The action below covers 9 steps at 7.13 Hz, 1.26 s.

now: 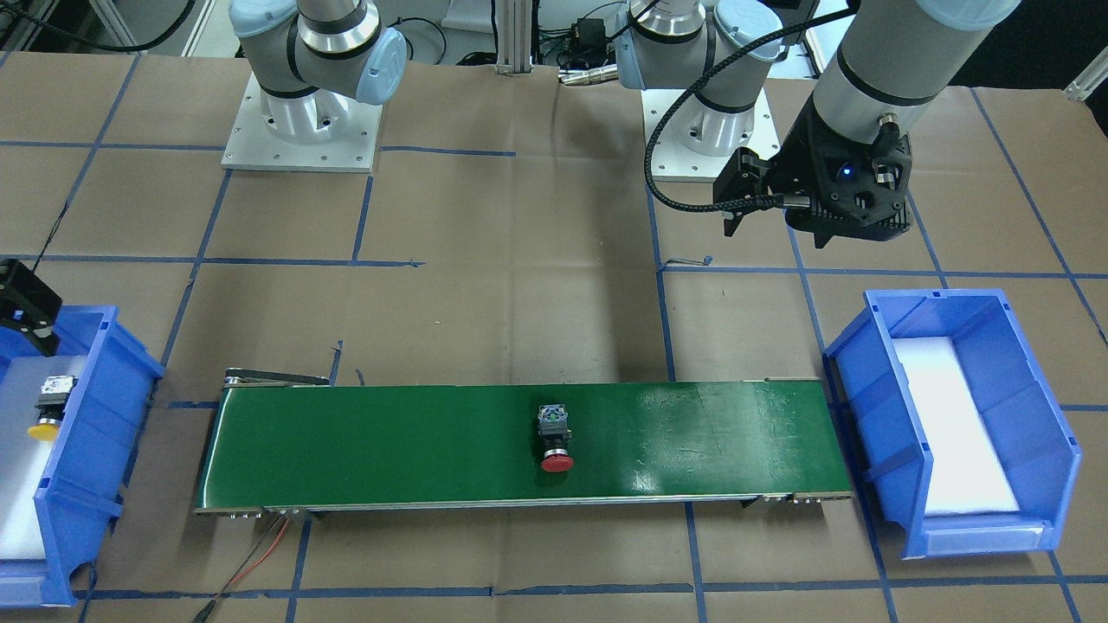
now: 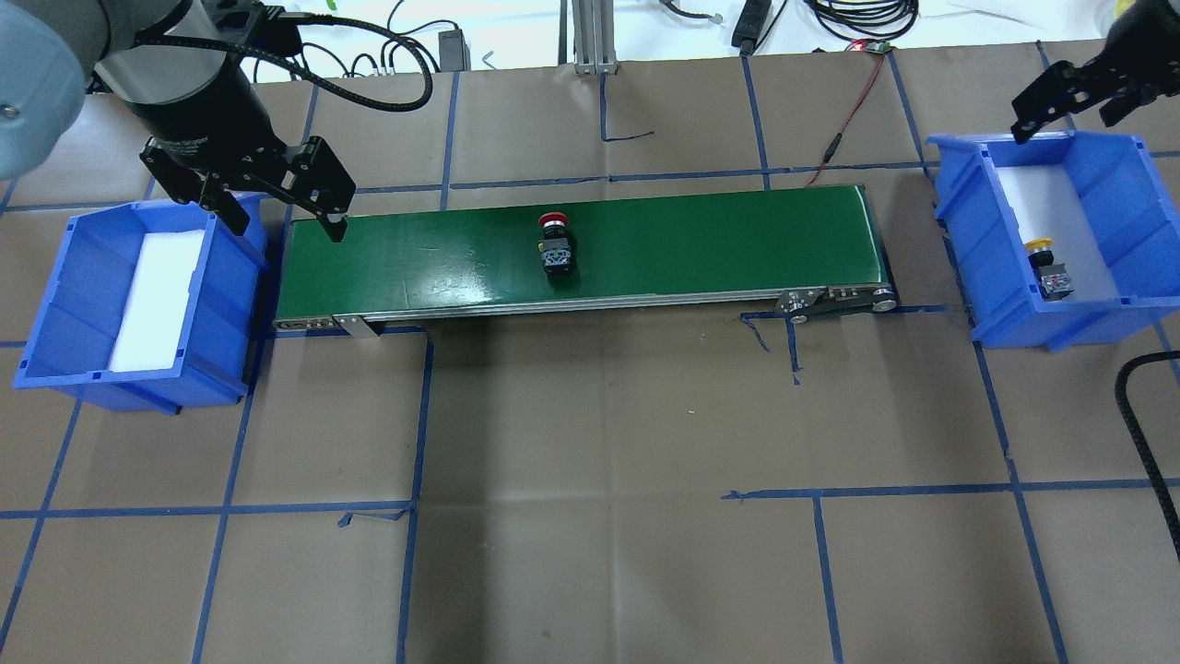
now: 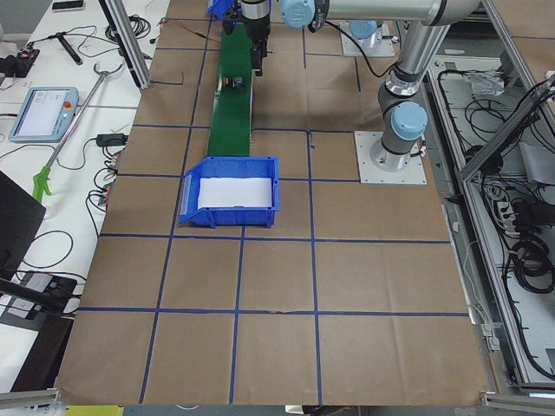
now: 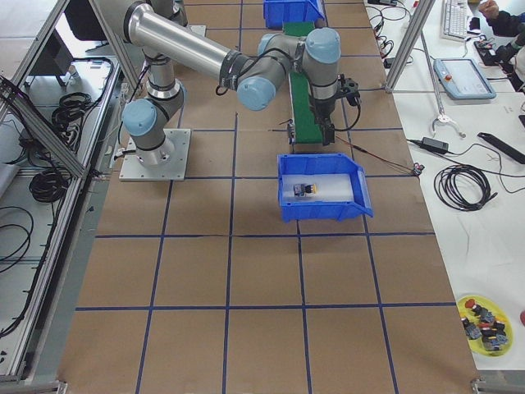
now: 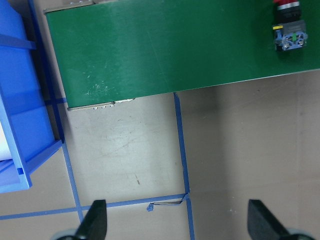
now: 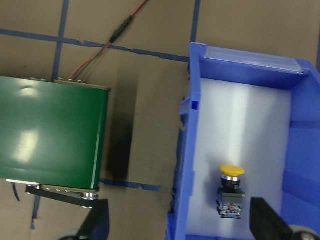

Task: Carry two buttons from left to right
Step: 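Raise the right gripper out of the bin and move it back over the belt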

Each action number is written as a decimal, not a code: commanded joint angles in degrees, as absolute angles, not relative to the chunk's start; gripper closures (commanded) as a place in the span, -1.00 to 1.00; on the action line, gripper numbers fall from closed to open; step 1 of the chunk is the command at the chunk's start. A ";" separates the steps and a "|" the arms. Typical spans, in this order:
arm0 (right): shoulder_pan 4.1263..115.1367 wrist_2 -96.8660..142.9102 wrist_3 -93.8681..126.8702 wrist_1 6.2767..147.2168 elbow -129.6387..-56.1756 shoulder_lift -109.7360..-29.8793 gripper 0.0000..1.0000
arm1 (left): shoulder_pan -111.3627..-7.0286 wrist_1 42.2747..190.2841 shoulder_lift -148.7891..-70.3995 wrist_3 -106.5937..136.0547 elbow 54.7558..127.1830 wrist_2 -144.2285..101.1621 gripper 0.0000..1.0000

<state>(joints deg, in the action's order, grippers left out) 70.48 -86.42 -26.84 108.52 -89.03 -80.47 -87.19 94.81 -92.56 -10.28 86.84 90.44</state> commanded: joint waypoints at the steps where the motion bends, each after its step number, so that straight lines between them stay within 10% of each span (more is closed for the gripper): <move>1: 78.37 -86.66 -14.64 108.46 -89.56 -80.86 -1.00 | -87.19 94.83 -92.55 -10.28 86.84 90.44 -1.00; 9: 82.18 -89.39 -6.15 108.10 -91.32 -80.25 -0.99 | -87.19 94.83 -92.46 -10.28 86.84 90.44 -1.00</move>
<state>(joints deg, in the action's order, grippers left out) 82.15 -89.46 -6.20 108.05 -91.31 -80.34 -87.19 94.84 -92.46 -10.28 86.85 90.44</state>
